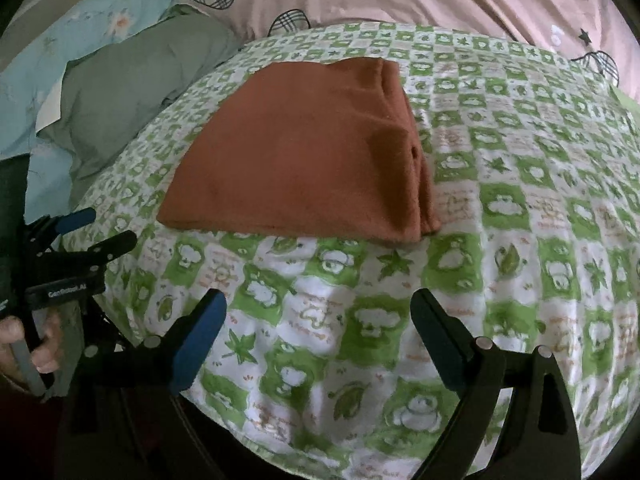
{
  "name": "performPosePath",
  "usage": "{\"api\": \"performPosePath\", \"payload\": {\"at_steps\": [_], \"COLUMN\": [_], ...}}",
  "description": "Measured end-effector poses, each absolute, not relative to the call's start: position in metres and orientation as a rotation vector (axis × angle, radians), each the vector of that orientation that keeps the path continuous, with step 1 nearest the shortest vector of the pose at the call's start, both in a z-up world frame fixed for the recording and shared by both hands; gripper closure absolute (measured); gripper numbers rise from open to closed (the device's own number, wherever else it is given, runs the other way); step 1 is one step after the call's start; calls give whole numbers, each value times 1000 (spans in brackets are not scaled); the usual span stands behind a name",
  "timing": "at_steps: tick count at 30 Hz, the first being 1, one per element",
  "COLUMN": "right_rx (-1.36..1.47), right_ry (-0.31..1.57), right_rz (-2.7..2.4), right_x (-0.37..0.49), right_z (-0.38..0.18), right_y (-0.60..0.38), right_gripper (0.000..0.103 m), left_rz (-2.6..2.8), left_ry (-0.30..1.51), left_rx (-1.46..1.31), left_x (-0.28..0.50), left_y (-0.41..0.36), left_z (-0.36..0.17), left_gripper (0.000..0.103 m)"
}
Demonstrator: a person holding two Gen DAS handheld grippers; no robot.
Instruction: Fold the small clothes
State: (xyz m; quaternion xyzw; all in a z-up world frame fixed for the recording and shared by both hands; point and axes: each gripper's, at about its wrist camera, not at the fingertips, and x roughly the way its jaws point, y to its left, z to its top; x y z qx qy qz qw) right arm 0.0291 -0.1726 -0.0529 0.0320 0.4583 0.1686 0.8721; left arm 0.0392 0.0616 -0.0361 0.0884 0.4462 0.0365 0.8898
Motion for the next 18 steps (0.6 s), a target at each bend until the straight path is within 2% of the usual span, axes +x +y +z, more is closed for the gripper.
{"api": "performPosePath", "payload": {"at_steps": [18], "right_rx": [68], "right_ry": [938], "right_rz": [383], "right_x": [71], "right_z": [-38], "right_y": [-165], "right_gripper": [9], "left_rz": [70], "left_ry": [891], "left_rx": [149], "left_x": [67], "left_y": [54], "left_z": [-18], "left_gripper": [9]}}
